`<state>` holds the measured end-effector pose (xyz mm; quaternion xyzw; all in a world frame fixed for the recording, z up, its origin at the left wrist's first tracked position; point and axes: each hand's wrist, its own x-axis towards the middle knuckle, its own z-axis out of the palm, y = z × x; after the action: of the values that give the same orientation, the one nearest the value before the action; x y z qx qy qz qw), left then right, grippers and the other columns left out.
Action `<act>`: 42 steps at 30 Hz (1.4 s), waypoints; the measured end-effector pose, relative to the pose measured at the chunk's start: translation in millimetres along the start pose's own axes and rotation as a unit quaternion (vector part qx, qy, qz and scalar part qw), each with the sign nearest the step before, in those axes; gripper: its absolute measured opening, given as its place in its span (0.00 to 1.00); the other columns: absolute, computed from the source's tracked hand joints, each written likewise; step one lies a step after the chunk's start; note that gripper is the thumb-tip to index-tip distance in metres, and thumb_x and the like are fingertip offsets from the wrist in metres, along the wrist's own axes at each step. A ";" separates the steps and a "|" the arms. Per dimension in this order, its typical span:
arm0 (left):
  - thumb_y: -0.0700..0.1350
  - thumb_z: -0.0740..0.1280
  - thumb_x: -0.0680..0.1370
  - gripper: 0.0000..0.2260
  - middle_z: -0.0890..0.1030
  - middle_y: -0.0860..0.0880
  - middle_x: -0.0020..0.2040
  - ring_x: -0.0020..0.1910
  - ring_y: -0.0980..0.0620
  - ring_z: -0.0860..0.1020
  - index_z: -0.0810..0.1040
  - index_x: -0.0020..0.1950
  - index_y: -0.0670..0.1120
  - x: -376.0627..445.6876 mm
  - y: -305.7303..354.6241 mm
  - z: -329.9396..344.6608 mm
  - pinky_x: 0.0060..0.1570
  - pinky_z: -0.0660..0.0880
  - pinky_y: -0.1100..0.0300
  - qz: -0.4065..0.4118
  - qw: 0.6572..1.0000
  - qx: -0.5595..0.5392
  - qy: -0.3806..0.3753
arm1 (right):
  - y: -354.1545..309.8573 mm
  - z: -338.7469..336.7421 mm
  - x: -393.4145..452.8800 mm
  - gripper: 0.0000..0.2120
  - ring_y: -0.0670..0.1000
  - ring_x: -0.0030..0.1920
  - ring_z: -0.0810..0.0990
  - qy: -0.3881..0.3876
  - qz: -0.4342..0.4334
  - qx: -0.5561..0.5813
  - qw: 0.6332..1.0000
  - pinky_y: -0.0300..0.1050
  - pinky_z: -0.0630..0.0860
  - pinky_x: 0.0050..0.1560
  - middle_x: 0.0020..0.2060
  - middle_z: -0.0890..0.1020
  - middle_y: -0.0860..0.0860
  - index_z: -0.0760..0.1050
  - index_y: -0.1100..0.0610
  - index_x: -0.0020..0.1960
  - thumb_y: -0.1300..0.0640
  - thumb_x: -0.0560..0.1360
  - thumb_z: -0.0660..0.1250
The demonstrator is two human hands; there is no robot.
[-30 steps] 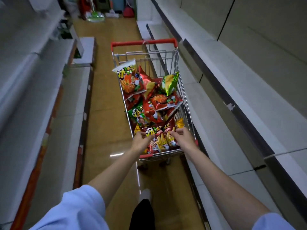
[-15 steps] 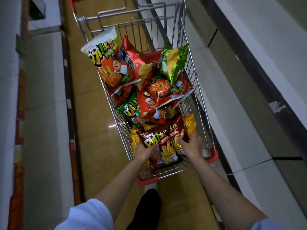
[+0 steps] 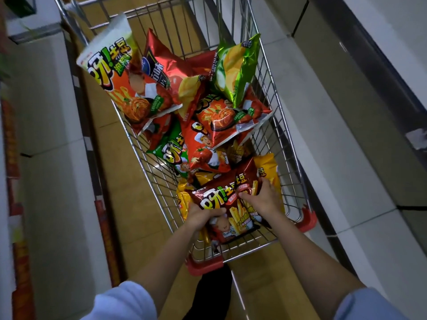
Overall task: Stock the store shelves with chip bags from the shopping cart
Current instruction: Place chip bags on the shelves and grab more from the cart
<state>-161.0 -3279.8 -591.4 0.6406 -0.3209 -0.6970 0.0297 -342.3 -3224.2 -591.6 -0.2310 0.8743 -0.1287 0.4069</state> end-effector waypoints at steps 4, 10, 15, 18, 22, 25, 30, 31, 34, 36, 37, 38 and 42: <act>0.44 0.84 0.51 0.43 0.84 0.47 0.54 0.54 0.45 0.81 0.73 0.64 0.45 -18.0 11.9 -2.3 0.59 0.76 0.45 0.026 0.999 -0.003 -0.042 | 1.1 -7.7 -6.9 0.33 0.60 0.68 0.70 0.030 -0.002 0.006 1.000 0.59 0.61 0.69 0.64 0.76 0.54 0.65 0.53 0.70 0.43 0.71 0.72; 0.43 0.81 0.59 0.31 0.83 0.49 0.55 0.56 0.46 0.80 0.73 0.58 0.53 -53.9 36.4 2.0 0.61 0.75 0.47 0.095 0.989 -0.010 -0.110 | 11.0 -26.2 -30.2 0.27 0.59 0.62 0.76 0.038 -0.029 0.103 0.994 0.59 0.72 0.62 0.58 0.79 0.55 0.69 0.53 0.67 0.49 0.71 0.73; 0.41 0.75 0.69 0.20 0.80 0.48 0.54 0.54 0.49 0.79 0.71 0.57 0.50 -90.5 54.7 3.9 0.59 0.74 0.52 0.131 0.977 -0.006 -0.167 | 8.2 -53.6 -64.4 0.23 0.53 0.56 0.78 0.035 -0.075 0.224 0.971 0.48 0.73 0.53 0.53 0.78 0.51 0.68 0.57 0.66 0.56 0.74 0.71; 0.52 0.81 0.60 0.36 0.81 0.44 0.58 0.58 0.45 0.79 0.72 0.64 0.43 -114.9 62.2 3.6 0.64 0.72 0.48 0.144 0.972 0.015 -0.184 | 11.7 -73.6 -91.0 0.24 0.48 0.51 0.77 0.025 -0.095 0.296 0.950 0.45 0.73 0.49 0.51 0.76 0.46 0.64 0.53 0.65 0.54 0.74 0.71; 0.55 0.82 0.57 0.44 0.80 0.44 0.61 0.59 0.44 0.79 0.71 0.67 0.41 -146.1 59.4 8.9 0.56 0.76 0.52 0.164 0.965 0.017 -0.205 | 36.1 -96.9 -130.8 0.22 0.53 0.51 0.82 -0.012 -0.095 0.401 0.911 0.52 0.78 0.51 0.53 0.81 0.51 0.68 0.53 0.64 0.53 0.74 0.71; 0.58 0.83 0.53 0.54 0.79 0.42 0.63 0.59 0.42 0.79 0.65 0.72 0.41 -173.8 46.1 23.7 0.53 0.78 0.49 0.170 0.955 0.034 -0.241 | 62.3 -111.5 -169.4 0.16 0.53 0.50 0.82 -0.036 -0.102 0.451 0.886 0.49 0.77 0.48 0.51 0.83 0.54 0.71 0.54 0.61 0.57 0.75 0.68; 0.51 0.77 0.60 0.33 0.84 0.43 0.53 0.50 0.45 0.83 0.75 0.62 0.43 -239.3 17.2 63.1 0.48 0.80 0.53 0.198 0.922 0.088 -0.320 | 104.4 -134.8 -241.2 0.30 0.54 0.46 0.83 -0.037 -0.123 0.492 0.861 0.47 0.77 0.45 0.50 0.82 0.58 0.68 0.58 0.63 0.54 0.65 0.73; 0.50 0.76 0.62 0.29 0.84 0.44 0.52 0.48 0.46 0.84 0.76 0.61 0.43 -250.6 11.2 70.1 0.46 0.80 0.54 0.203 0.916 0.094 -0.332 | 112.7 -139.5 -257.8 0.32 0.53 0.47 0.83 -0.032 -0.129 0.480 0.867 0.47 0.77 0.43 0.50 0.81 0.56 0.66 0.57 0.63 0.54 0.64 0.76; 0.51 0.76 0.60 0.32 0.84 0.42 0.53 0.48 0.45 0.84 0.75 0.62 0.41 -283.4 -5.0 90.2 0.45 0.80 0.54 0.210 0.905 0.112 -0.353 | 142.1 -155.3 -304.9 0.28 0.52 0.51 0.81 0.018 -0.132 0.444 0.886 0.46 0.76 0.45 0.52 0.80 0.53 0.67 0.53 0.62 0.51 0.66 0.74; 0.51 0.78 0.58 0.33 0.84 0.43 0.51 0.46 0.45 0.84 0.76 0.60 0.42 -307.1 -15.3 104.3 0.42 0.81 0.55 0.225 0.889 0.131 -0.377 | 169.1 -170.2 -332.4 0.25 0.54 0.54 0.81 0.079 -0.132 0.428 0.891 0.52 0.78 0.52 0.52 0.82 0.52 0.70 0.52 0.60 0.50 0.66 0.76; 0.52 0.80 0.55 0.36 0.84 0.43 0.51 0.46 0.45 0.84 0.76 0.59 0.42 -316.3 -18.3 110.2 0.42 0.81 0.55 0.232 0.882 0.143 -0.385 | 182.3 -177.9 -341.8 0.26 0.55 0.54 0.81 0.106 -0.124 0.425 0.890 0.55 0.77 0.56 0.53 0.82 0.52 0.71 0.50 0.59 0.49 0.66 0.77; 0.54 0.82 0.51 0.40 0.84 0.42 0.52 0.47 0.44 0.84 0.76 0.60 0.42 -328.2 -20.6 116.8 0.43 0.81 0.53 0.241 0.874 0.155 -0.392 | 195.0 -185.7 -354.6 0.26 0.55 0.54 0.81 0.135 -0.112 0.431 0.885 0.57 0.77 0.58 0.53 0.82 0.52 0.70 0.50 0.59 0.50 0.66 0.77; 0.59 0.83 0.47 0.51 0.83 0.41 0.55 0.53 0.40 0.82 0.71 0.66 0.42 -367.2 -28.1 145.7 0.56 0.77 0.44 0.284 0.850 0.196 -0.399 | 248.9 -215.8 -408.8 0.24 0.57 0.49 0.83 0.226 -0.093 0.496 0.833 0.57 0.81 0.50 0.51 0.82 0.55 0.69 0.53 0.60 0.56 0.69 0.76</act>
<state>-218.3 -3031.7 -288.0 0.1812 -0.6031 -0.7762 -0.0305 -353.4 -2794.2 -290.7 -0.0424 0.7351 -0.6311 0.2442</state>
